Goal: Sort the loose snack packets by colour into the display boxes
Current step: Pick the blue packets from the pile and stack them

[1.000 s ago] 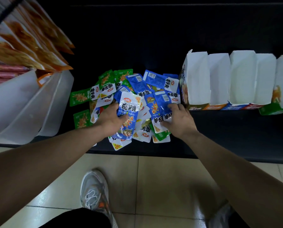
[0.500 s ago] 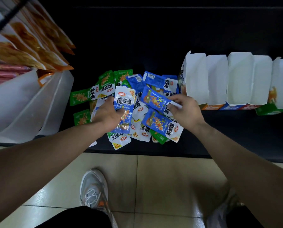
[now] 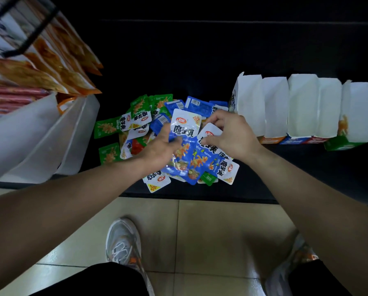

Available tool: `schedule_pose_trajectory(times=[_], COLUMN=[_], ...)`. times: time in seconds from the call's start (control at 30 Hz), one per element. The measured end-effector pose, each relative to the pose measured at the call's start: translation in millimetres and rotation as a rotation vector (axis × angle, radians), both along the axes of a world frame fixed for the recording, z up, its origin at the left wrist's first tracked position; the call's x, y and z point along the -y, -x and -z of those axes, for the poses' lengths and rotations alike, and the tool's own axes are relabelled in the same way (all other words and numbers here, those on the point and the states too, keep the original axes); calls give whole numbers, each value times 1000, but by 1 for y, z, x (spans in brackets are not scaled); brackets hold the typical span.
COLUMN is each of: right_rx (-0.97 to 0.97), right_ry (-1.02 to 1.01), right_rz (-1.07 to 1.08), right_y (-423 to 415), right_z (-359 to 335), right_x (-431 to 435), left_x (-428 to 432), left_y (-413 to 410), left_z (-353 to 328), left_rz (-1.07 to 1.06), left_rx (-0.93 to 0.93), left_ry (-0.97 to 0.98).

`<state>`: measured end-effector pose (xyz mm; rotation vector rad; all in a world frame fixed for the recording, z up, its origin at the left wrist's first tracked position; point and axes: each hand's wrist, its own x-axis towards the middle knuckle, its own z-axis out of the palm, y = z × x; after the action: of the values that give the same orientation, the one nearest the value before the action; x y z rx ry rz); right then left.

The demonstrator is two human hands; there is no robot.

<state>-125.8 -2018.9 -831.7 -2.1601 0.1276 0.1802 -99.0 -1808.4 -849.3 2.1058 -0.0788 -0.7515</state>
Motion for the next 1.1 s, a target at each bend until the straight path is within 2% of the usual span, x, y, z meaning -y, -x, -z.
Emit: schedule_pose_trajectory(times=[0.2, 0.33, 0.6, 0.77, 0.93, 1.03, 1.1], right_rx=[-92, -135, 44, 22, -392, -355, -321], right_ry=[-18, -91, 7, 177, 506, 665, 660], right_rz=[-101, -99, 157, 220, -41, -38, -32], right_y=[3, 2, 1, 13, 44, 54, 57], right_z=[1, -2, 10, 33, 85, 98, 101], right_x=[-4, 1, -10, 0, 19, 19, 21], left_x=[-6, -10, 10, 7, -5, -9, -12], left_y=[-7, -13, 17, 21, 9, 8, 7], left_z=[-4, -2, -1, 3, 0, 3, 6], left_rz=[-36, 29, 162, 124, 24, -4, -7], left_rx=[86, 87, -8, -53, 42, 70, 60], left_ry=[-98, -141, -30, -111, -184, -193, -210])
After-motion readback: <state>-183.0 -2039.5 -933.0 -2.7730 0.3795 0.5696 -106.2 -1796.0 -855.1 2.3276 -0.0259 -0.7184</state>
